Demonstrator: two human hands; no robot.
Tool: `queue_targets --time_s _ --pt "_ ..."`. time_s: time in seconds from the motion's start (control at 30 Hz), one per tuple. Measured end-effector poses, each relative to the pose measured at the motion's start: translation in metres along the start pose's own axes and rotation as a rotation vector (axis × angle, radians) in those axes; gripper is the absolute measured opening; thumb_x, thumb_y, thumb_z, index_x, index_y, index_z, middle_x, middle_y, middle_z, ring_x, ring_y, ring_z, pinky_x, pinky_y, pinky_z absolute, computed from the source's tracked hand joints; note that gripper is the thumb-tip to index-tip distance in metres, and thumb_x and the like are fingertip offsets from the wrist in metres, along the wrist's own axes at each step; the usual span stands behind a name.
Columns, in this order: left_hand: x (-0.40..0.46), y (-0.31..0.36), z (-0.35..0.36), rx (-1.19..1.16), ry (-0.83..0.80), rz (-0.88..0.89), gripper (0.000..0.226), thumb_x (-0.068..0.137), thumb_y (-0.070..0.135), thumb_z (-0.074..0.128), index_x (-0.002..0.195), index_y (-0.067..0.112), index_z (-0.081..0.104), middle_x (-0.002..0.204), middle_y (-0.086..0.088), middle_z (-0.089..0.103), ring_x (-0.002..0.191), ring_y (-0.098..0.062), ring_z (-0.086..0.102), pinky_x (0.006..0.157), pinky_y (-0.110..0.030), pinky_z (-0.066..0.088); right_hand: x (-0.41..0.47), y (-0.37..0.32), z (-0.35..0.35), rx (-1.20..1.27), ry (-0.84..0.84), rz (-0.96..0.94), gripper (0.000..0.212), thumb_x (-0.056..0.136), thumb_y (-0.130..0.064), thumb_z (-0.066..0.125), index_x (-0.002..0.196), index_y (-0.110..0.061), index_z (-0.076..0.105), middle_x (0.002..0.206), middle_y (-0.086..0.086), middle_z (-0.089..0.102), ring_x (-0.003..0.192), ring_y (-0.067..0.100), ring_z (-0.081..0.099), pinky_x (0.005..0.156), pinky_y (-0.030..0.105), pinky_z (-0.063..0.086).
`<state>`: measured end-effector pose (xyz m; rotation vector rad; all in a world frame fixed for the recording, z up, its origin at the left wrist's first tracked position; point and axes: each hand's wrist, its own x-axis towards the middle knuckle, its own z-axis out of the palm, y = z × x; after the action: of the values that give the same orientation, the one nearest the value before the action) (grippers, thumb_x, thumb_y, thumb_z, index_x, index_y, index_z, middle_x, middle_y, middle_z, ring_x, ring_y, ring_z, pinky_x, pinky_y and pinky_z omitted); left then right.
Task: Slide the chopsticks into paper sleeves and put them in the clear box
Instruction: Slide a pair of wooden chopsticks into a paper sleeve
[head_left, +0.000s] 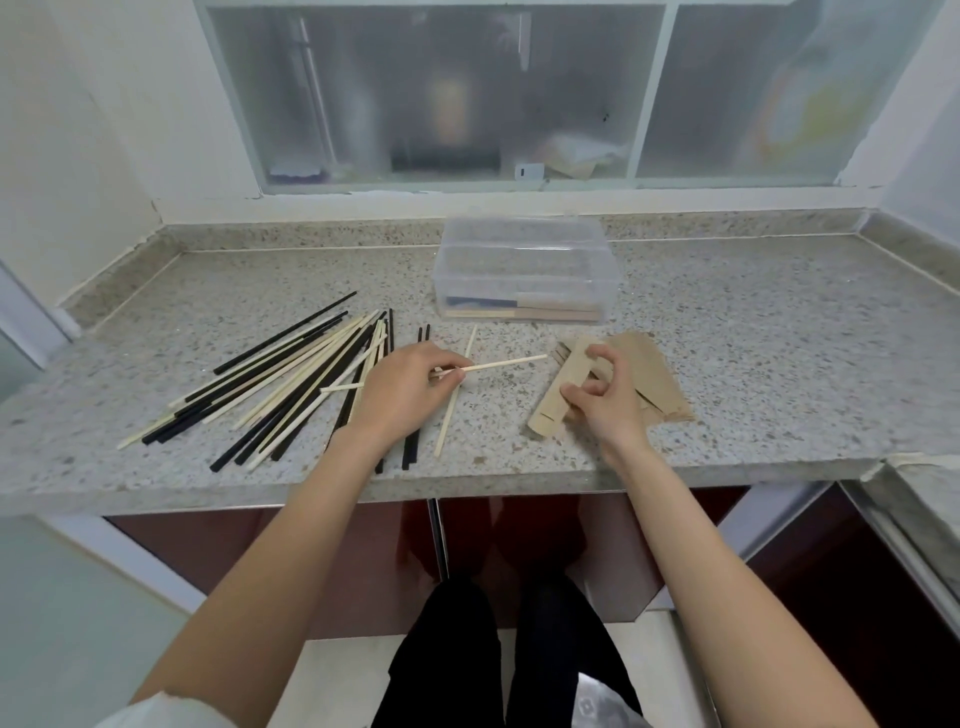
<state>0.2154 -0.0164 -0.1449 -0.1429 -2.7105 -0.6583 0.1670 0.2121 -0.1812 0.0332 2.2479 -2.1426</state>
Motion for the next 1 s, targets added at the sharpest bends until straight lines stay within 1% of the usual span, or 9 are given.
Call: queue_targets --time_s 0.17,0.27,0.33,0.4,0.47,0.57,0.7,0.8,1.0 --pt "-0.019 -0.019 0.005 0.021 0.023 -0.027 0.018 0.091 0.035 0.057 0.103 0.030 0.070 0.089 0.008 0.064 0.078 -0.009 0.055 0.056 -0.020 0.033 -0.004 0.001 0.004 -0.245 -0.115 -0.030 0.020 0.096 -0.016 0.053 0.115 -0.014 0.058 0.088 0.010 0.070 0.072 0.018 0.071 0.074 0.034 0.059" --pt "-0.031 -0.027 0.007 0.016 0.048 -0.058 0.019 0.091 0.035 0.058 0.103 0.030 0.070 0.086 0.010 0.063 0.073 -0.006 0.053 0.054 -0.018 0.033 -0.006 -0.012 -0.003 -0.712 -0.166 -0.254 0.020 0.097 -0.027 0.049 0.110 -0.021 0.064 0.073 -0.004 0.069 0.064 0.014 0.066 0.063 0.027 0.050" --pt "-0.035 -0.029 0.008 0.012 0.066 -0.079 0.020 0.091 0.034 0.057 0.104 0.028 0.071 0.085 0.012 0.061 0.071 -0.004 0.050 0.052 -0.016 0.030 -0.005 -0.018 -0.007 -0.928 -0.188 -0.399 0.019 0.094 -0.029 0.054 0.109 -0.025 0.066 0.075 -0.009 0.064 0.066 0.011 0.060 0.057 0.023 0.041" --pt "-0.035 -0.030 0.008 0.007 0.078 -0.091 0.020 0.091 0.032 0.057 0.105 0.027 0.070 0.086 0.011 0.061 0.072 -0.004 0.050 0.053 -0.015 0.029 0.001 -0.018 -0.005 -1.081 -0.323 -0.505 0.027 0.089 -0.032 0.061 0.115 -0.027 0.064 0.095 -0.006 0.060 0.091 0.013 0.057 0.071 0.025 0.042" --pt "-0.035 -0.030 0.008 -0.011 0.074 -0.098 0.020 0.091 0.032 0.057 0.105 0.027 0.070 0.085 0.012 0.060 0.072 -0.005 0.050 0.053 -0.014 0.030 0.010 -0.016 -0.001 -1.161 -0.568 -0.500 0.043 0.084 -0.034 0.067 0.126 -0.029 0.058 0.124 -0.004 0.051 0.120 0.016 0.041 0.099 0.032 0.037" --pt "-0.035 -0.031 0.009 -0.031 0.069 -0.088 0.019 0.090 0.031 0.059 0.104 0.027 0.071 0.085 0.010 0.061 0.071 -0.005 0.050 0.055 -0.014 0.031 0.022 -0.016 0.002 -1.180 -0.721 -0.448 0.050 0.083 -0.033 0.070 0.130 -0.025 0.056 0.142 -0.004 0.041 0.133 0.016 0.029 0.112 0.038 0.024" --pt "-0.038 -0.033 0.007 -0.037 0.044 -0.046 0.018 0.090 0.029 0.060 0.104 0.028 0.071 0.086 0.008 0.065 0.071 -0.007 0.054 0.057 -0.020 0.040 0.032 -0.015 0.002 -1.142 -0.754 -0.472 0.036 0.081 -0.033 0.072 0.115 -0.024 0.064 0.131 -0.004 0.053 0.124 0.015 0.039 0.108 0.038 0.029" --pt "-0.042 -0.034 0.002 -0.039 0.023 -0.008 0.018 0.089 0.031 0.061 0.103 0.029 0.071 0.085 0.008 0.066 0.073 -0.009 0.058 0.061 -0.028 0.048 0.032 -0.014 0.001 -1.081 -0.669 -0.498 0.029 0.081 -0.033 0.071 0.108 -0.026 0.064 0.112 -0.009 0.062 0.104 0.009 0.052 0.096 0.037 0.042" --pt "-0.047 -0.039 -0.004 0.010 0.035 -0.018 0.019 0.089 0.030 0.060 0.104 0.029 0.071 0.075 0.015 0.055 0.068 -0.005 0.051 0.054 -0.016 0.030 0.028 -0.020 -0.006 -0.946 -0.474 -0.622 0.033 0.080 -0.034 0.072 0.111 -0.024 0.064 0.102 -0.012 0.065 0.091 0.006 0.059 0.083 0.028 0.051"
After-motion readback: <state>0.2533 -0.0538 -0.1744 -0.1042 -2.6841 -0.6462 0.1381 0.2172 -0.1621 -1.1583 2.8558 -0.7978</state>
